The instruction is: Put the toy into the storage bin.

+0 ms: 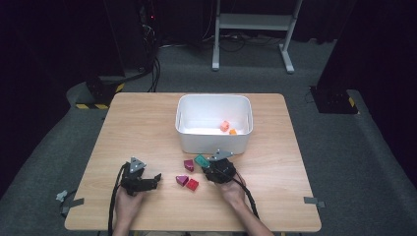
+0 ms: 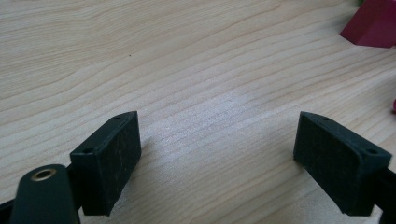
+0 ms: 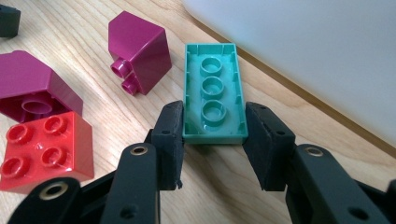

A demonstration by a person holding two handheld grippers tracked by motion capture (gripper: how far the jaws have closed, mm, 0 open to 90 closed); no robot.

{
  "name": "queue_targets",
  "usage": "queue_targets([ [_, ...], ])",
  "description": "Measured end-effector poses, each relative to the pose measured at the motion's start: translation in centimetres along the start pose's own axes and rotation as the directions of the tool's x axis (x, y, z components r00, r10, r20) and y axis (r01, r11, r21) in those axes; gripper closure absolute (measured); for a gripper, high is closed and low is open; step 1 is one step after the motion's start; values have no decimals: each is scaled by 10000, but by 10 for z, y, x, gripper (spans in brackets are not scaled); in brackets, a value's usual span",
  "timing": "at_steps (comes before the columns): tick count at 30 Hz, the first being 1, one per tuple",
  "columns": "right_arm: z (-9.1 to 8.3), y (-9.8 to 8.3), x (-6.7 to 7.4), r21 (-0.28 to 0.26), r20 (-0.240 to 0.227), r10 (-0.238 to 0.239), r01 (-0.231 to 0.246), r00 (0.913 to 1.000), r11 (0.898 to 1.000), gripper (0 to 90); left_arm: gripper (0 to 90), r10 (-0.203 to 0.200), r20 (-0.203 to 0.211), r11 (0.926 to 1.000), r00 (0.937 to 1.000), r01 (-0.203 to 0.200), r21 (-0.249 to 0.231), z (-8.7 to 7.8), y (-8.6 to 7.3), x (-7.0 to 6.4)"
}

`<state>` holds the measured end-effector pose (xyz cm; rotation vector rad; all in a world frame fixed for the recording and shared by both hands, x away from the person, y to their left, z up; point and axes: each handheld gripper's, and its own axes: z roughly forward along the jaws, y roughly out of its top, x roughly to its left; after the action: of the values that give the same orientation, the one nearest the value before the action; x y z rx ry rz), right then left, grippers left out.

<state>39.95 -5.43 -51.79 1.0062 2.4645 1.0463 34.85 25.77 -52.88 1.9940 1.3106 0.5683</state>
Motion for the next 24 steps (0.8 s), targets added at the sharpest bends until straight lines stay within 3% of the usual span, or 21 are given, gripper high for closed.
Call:
queue_targets([
  [24,-21,-4,-9,-262,-348,-109,100,9993,9996,591,152,-4,-2,10000,10000,4,0,0,0,0],
])
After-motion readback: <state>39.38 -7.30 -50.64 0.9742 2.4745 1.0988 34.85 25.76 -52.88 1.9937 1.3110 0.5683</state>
